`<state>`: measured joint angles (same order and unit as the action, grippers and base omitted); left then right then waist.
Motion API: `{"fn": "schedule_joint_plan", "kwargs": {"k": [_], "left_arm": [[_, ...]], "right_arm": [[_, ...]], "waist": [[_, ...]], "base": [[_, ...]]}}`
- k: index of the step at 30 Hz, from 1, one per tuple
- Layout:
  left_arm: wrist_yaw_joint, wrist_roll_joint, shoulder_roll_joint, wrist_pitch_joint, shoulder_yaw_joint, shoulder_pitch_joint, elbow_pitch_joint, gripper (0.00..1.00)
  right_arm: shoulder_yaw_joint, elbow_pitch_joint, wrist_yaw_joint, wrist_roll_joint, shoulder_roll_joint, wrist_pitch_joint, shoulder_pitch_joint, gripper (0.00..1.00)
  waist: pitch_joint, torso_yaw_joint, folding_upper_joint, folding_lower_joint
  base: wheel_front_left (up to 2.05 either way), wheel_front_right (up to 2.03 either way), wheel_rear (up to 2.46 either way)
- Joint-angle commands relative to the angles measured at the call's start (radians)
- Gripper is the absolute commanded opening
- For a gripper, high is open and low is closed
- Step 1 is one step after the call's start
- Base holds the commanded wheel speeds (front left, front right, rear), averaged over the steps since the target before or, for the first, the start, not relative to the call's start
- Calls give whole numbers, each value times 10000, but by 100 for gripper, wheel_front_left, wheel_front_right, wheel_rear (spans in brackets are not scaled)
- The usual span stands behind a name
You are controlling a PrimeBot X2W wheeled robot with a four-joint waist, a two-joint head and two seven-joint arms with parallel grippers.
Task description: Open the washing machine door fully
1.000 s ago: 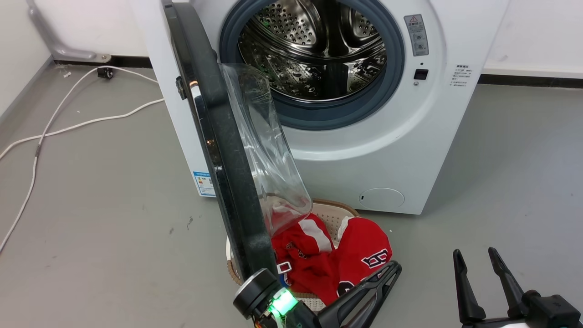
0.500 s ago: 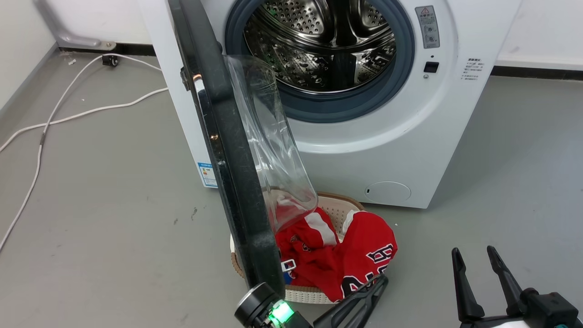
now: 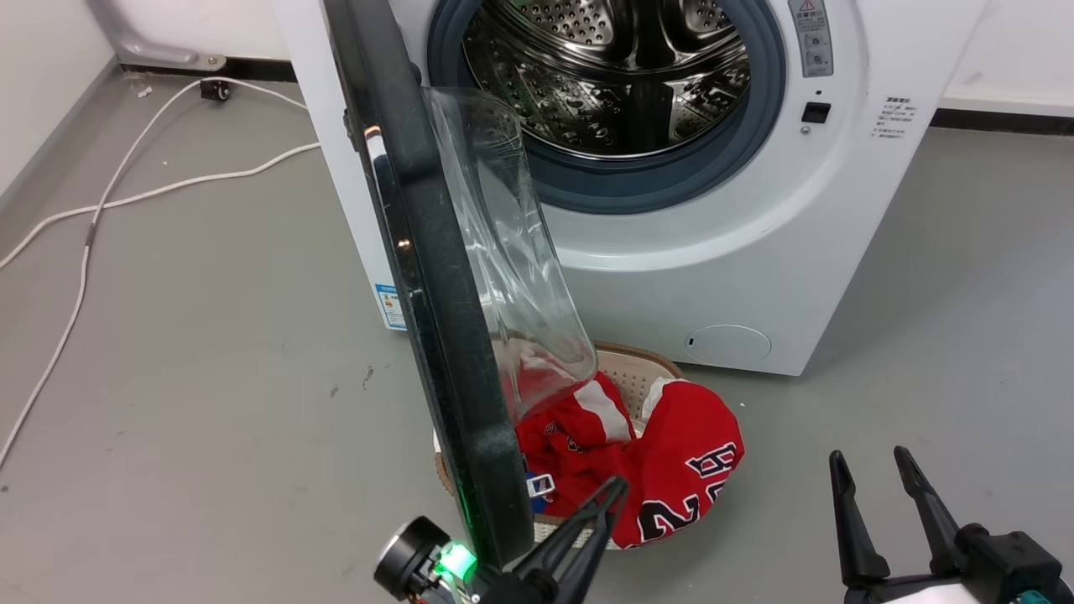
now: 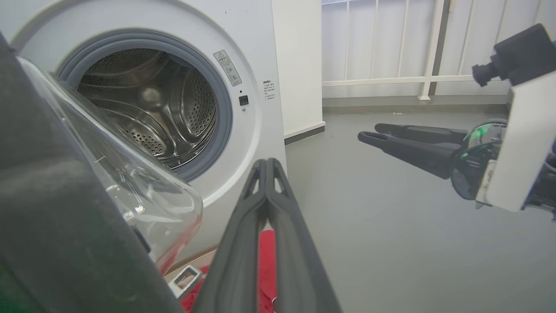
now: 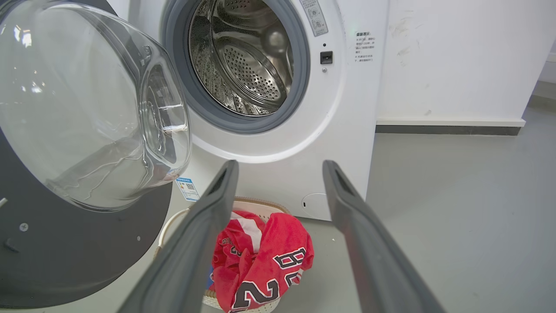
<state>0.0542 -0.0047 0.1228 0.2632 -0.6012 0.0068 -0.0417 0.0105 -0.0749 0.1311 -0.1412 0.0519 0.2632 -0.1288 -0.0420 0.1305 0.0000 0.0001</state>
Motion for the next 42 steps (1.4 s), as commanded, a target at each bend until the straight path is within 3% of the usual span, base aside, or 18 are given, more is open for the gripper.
{"fn": "schedule_joint_plan", "kwargs": {"k": [1, 14, 30, 42], "left_arm": [[-106, -83, 53, 23, 165, -163, 93, 0], [-699, -416, 319, 13, 1284, -208, 539, 0], [-1112, -626, 573, 0, 1983, 406, 236, 0], [-1518, -1176, 1003, 2, 3584, 674, 76, 0]], "right_arm": [[-32, -56, -6, 38, -31, 22, 105, 100], [-130, -138, -6, 69, -31, 22, 56, 100], [-148, -298, -6, 112, -29, 22, -159, 100], [-140, -382, -6, 293, -29, 22, 29, 100]], "waist": [[-31, 51, 0, -1], [13, 396, 0, -1], [66, 1397, 0, -1], [-104, 1920, 0, -1]], "base": [[0, 0, 0], [0, 0, 0], [0, 0, 0], [0, 0, 0]]}}
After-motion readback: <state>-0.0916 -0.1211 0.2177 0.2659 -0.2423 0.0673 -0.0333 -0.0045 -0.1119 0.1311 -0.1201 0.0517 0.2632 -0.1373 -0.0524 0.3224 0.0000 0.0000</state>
